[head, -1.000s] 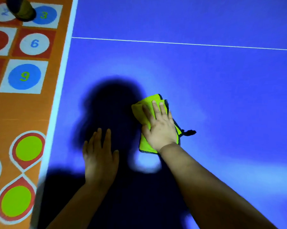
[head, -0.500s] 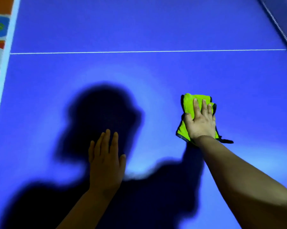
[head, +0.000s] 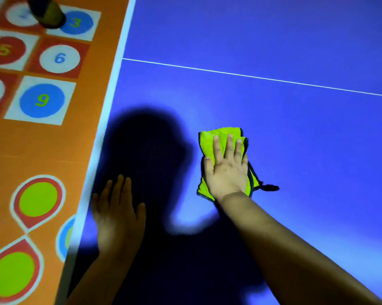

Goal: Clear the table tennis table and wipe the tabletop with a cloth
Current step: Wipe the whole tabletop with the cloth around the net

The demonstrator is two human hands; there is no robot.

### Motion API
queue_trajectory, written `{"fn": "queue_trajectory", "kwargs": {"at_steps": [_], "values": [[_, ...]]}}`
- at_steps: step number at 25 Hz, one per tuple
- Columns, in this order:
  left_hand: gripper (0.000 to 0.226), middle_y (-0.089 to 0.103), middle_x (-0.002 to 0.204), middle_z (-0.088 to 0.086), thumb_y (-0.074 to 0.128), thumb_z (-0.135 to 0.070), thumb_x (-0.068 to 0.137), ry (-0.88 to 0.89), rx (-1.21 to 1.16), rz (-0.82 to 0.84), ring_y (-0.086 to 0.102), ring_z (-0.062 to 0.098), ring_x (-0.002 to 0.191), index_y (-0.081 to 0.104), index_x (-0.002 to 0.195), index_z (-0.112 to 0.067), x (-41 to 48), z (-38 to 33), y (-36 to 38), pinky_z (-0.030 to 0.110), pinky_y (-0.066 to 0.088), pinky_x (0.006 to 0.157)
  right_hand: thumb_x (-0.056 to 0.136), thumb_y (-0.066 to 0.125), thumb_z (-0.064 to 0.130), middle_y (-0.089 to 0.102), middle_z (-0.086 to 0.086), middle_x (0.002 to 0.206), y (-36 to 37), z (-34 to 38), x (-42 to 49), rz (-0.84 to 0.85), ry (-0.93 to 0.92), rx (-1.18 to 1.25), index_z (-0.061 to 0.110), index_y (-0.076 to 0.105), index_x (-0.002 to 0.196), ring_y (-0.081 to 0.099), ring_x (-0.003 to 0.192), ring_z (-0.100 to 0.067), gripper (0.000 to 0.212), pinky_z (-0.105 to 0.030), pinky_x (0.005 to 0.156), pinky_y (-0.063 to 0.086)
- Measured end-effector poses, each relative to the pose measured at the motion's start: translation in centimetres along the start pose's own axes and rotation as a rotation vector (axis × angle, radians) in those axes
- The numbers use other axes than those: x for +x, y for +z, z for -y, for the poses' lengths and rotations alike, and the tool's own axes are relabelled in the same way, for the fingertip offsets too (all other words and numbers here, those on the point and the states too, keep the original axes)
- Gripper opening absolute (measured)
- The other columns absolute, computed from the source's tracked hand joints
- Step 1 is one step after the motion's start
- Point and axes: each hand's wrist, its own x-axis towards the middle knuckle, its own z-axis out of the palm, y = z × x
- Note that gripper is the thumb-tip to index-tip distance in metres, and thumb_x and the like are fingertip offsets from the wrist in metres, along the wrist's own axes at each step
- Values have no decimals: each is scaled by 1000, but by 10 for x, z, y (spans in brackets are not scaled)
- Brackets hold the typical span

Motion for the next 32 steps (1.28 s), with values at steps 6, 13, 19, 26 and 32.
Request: {"fn": "queue_trajectory", "kwargs": {"at_steps": [6, 13, 19, 26, 32], "values": [[67, 53, 129, 27, 35, -38, 79, -102, 1, 18, 49, 45, 119, 50, 127, 7, -15, 85, -22, 58, 36, 96, 86, 14, 50, 26, -14, 156, 28, 159, -27, 34, -375, -94, 25, 31, 149, 15, 144, -40, 70, -56, 115, 13], [62, 54, 127, 28, 35, -35, 85, -101, 10, -25, 50, 46, 118, 51, 126, 8, -18, 100, -32, 59, 36, 97, 91, 25, 49, 21, -6, 159, 40, 210, -20, 65, -662, -54, 30, 28, 150, 10, 148, -30, 62, -49, 119, 6], [69, 52, 130, 26, 36, -38, 75, -30, 19, 26, 50, 42, 118, 50, 127, 6, 17, 21, -9, 58, 37, 98, 85, 23, 45, 17, -5, 160, 10, 108, 38, 10, -463, -3, 29, 27, 151, 7, 148, -29, 68, -47, 118, 7], [67, 48, 137, 19, 43, -36, 75, 144, -21, 6, 44, 36, 126, 48, 131, 0, 48, -132, 35, 54, 29, 104, 97, 36, 45, 4, 0, 162, -22, -100, 80, -42, -124, 48, 36, 8, 153, -1, 149, -23, 63, -43, 118, 4], [67, 47, 139, 16, 53, -32, 71, 286, -35, -16, 42, 32, 128, 49, 132, -4, 57, -245, 68, 50, 23, 107, 96, 29, 46, 3, 2, 162, -38, -234, 95, -79, 80, 90, 36, 10, 153, -2, 149, -19, 61, -40, 118, 4]]}}
